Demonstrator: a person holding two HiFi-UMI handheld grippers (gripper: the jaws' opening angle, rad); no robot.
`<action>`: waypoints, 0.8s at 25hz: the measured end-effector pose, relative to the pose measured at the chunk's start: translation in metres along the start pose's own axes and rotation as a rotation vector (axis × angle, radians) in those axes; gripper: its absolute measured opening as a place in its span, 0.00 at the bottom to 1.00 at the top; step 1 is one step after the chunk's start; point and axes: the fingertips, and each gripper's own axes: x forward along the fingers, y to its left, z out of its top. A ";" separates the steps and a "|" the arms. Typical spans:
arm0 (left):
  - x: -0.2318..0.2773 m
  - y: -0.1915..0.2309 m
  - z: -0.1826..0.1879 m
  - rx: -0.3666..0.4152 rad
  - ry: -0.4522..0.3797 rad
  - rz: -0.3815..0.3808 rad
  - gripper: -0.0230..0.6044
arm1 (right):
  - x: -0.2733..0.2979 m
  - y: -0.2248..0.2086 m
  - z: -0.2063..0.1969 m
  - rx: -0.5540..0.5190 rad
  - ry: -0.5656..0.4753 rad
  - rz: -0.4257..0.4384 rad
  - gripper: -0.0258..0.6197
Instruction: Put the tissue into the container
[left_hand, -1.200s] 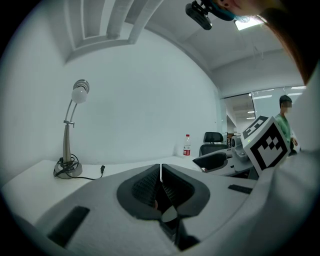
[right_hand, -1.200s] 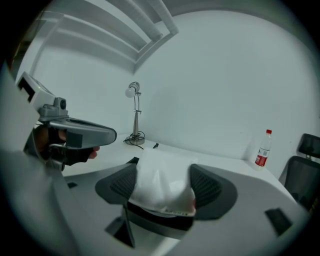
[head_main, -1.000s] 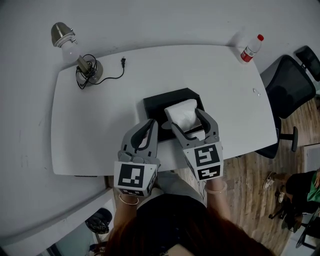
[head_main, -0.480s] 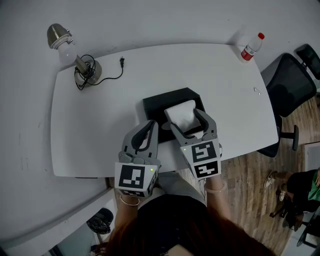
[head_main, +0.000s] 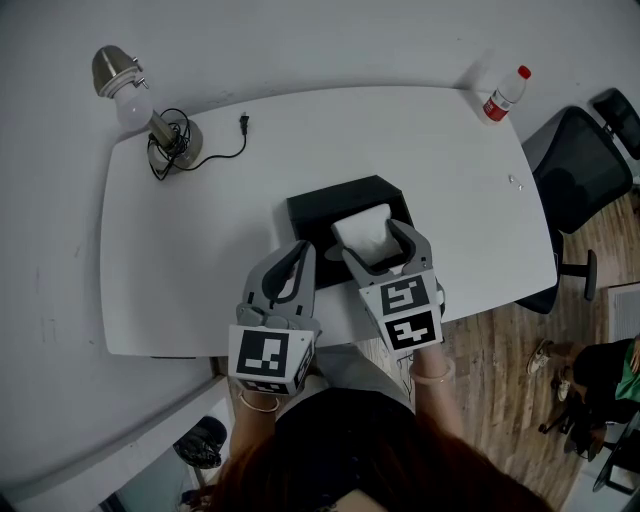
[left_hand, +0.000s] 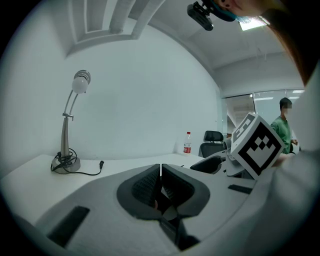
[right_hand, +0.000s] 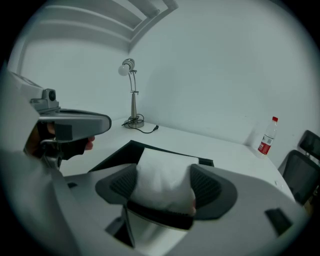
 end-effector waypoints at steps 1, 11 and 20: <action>0.000 0.001 0.000 -0.001 0.000 0.002 0.08 | 0.001 0.001 0.000 0.000 0.006 0.003 0.59; 0.002 0.006 -0.005 -0.011 0.007 0.012 0.08 | 0.012 0.002 -0.009 -0.078 0.116 0.009 0.59; 0.007 0.007 -0.004 -0.012 0.006 0.013 0.08 | 0.016 0.003 -0.013 -0.086 0.185 0.019 0.59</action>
